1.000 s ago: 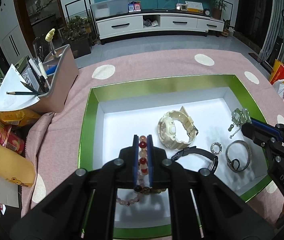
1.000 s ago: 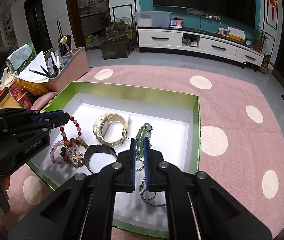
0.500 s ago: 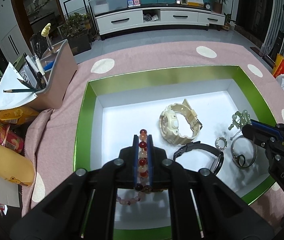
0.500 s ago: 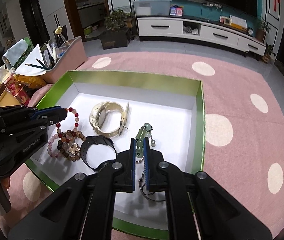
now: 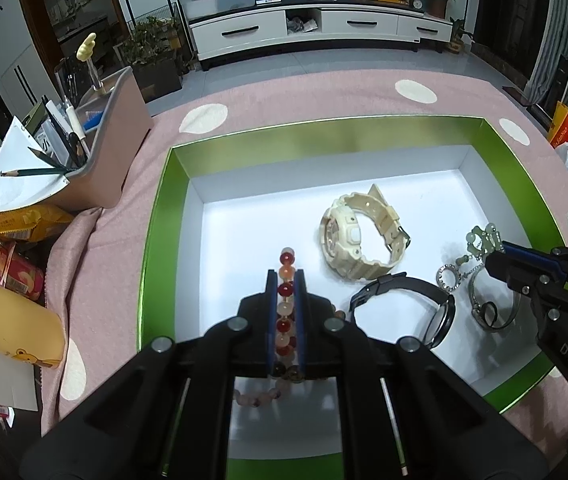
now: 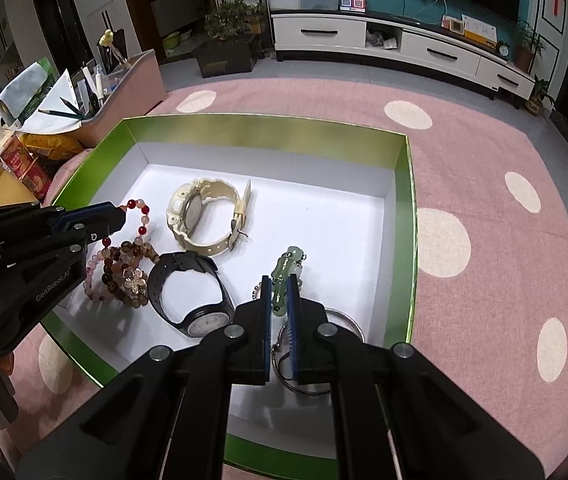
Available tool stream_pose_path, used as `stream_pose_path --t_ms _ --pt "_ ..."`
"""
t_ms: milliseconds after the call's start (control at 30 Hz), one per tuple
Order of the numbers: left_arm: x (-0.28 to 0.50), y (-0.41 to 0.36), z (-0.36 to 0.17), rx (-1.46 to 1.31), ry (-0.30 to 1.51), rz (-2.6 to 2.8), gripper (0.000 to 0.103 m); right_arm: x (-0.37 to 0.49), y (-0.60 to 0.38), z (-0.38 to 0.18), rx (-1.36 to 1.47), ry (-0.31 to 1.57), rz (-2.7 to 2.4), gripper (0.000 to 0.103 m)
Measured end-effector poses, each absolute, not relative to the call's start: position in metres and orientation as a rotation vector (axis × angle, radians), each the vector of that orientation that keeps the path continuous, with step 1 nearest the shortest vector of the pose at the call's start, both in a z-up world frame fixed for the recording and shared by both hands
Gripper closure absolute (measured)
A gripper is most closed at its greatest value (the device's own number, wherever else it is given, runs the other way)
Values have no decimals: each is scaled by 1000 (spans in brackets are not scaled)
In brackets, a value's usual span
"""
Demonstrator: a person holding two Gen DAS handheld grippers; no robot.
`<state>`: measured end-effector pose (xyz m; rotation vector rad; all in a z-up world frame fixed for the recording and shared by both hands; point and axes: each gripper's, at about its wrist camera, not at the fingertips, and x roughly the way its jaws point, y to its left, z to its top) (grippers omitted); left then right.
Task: Organize jewelry
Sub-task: 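Lower the bracelet and pendant into the box and open both tools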
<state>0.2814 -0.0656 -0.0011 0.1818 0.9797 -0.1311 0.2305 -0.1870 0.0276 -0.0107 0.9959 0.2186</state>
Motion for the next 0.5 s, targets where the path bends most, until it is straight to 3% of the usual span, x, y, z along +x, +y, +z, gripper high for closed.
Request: stream_pose_path --t_ms 500 --pt "286 -66 -8 189 1019 -130 96 233 -183 23 -33 1039 216 96"
